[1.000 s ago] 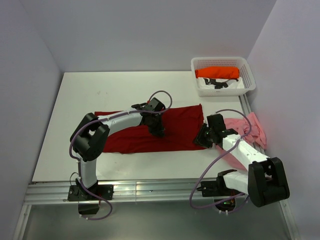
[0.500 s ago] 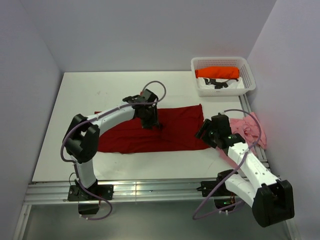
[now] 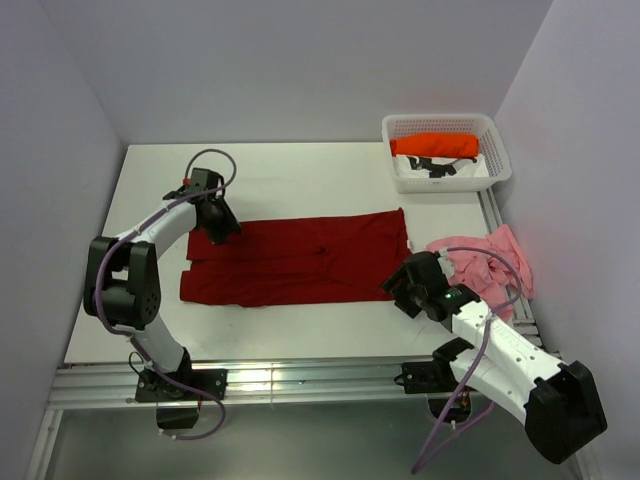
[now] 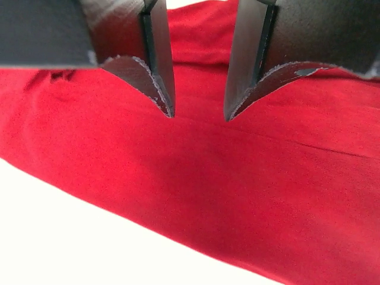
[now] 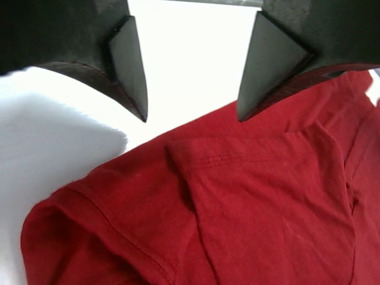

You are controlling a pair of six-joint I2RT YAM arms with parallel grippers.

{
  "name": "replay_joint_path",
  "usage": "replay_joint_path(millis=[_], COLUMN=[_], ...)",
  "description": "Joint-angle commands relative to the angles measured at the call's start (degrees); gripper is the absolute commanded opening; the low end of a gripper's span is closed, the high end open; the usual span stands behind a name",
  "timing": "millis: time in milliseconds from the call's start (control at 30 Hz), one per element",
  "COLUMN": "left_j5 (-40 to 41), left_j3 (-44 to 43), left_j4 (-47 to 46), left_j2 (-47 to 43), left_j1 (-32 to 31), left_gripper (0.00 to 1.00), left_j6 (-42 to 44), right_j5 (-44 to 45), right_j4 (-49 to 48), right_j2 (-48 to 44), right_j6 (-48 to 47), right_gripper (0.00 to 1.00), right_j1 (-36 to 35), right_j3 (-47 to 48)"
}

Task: Roll the t-shirts
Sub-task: Fold the tshirt

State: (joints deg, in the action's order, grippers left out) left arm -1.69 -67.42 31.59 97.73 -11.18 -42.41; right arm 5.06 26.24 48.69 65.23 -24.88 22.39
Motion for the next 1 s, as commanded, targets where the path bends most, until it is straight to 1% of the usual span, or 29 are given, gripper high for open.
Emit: replay_joint_path(millis=[0, 33, 133, 333, 400, 433, 467, 533, 567, 633, 733, 833, 900, 933, 967], left_j5=[-2.1, -2.6, -2.6, -2.8, -2.3, -2.2, -2.3, -4.2, -4.7, -6.3, -6.7, -5.6, -4.6, -4.5, -4.5], left_j3=[1.8, 2.3, 4.0, 7.1, 7.6, 7.9, 8.4, 10.5, 11.5, 14.9, 18.9, 21.2, 22.1, 22.6, 23.1], left_j4=[-5.7, -6.4, -7.9, -11.6, -11.6, -11.6, -11.7, -13.3, -14.1, -17.0, -19.5, -20.1, -19.7, -20.0, -20.1], left_j2=[-1.5, -1.1, 0.3, 1.8, 2.5, 2.8, 3.1, 3.3, 3.1, 2.2, 0.6, -0.2, -0.3, -0.3, -0.7], left_j1=[3.3, 5.0, 7.2, 9.3, 9.8, 10.4, 10.7, 11.1, 12.7, 14.1, 15.9, 16.5, 16.6, 17.0, 17.2], left_gripper=[0.43, 0.42, 0.4, 0.39, 0.38, 0.36, 0.36, 0.35, 0.35, 0.35, 0.35, 0.34, 0.35, 0.34, 0.34], left_j6=[1.7, 1.6, 1.1, 0.0, -0.1, -0.3, -0.6, -1.1, -1.9, -3.2, -4.7, -5.0, -5.1, -5.1, -5.2], right_j5=[5.5, 5.6, 5.9, 5.4, 5.7, 6.4, 6.8, 7.6, 8.6, 9.3, 9.6, 9.2, 9.2, 9.1, 8.9], right_j4=[-3.3, -3.9, -5.8, -9.7, -11.4, -11.6, -12.0, -11.7, -11.6, -11.2, -11.1, -11.8, -12.4, -12.7, -13.1], right_j2=[1.8, 2.3, 5.7, 13.6, 14.9, 15.8, 16.3, 17.4, 18.5, 19.8, 22.1, 24.6, 27.0, 27.9, 28.8], right_j6=[7.8, 7.8, 8.0, 8.8, 9.1, 9.1, 9.1, 8.9, 8.7, 8.1, 6.9, 4.8, 3.6, 3.2, 2.6], right_gripper=[0.67, 0.66, 0.65, 0.65, 0.61, 0.6, 0.54, 0.48, 0.43, 0.38, 0.26, 0.2, 0.18, 0.15, 0.15], right_j1=[-1.2, -1.2, -1.4, -1.5, -1.4, -1.4, -1.4, -1.5, -1.4, -1.4, -1.4, -1.5, -1.6, -1.7, -1.6], right_j3=[-0.4, -0.3, 0.5, 0.5, 0.3, 0.5, 0.9, 2.6, 3.3, 5.5, 7.8, 10.1, 12.1, 12.8, 13.7])
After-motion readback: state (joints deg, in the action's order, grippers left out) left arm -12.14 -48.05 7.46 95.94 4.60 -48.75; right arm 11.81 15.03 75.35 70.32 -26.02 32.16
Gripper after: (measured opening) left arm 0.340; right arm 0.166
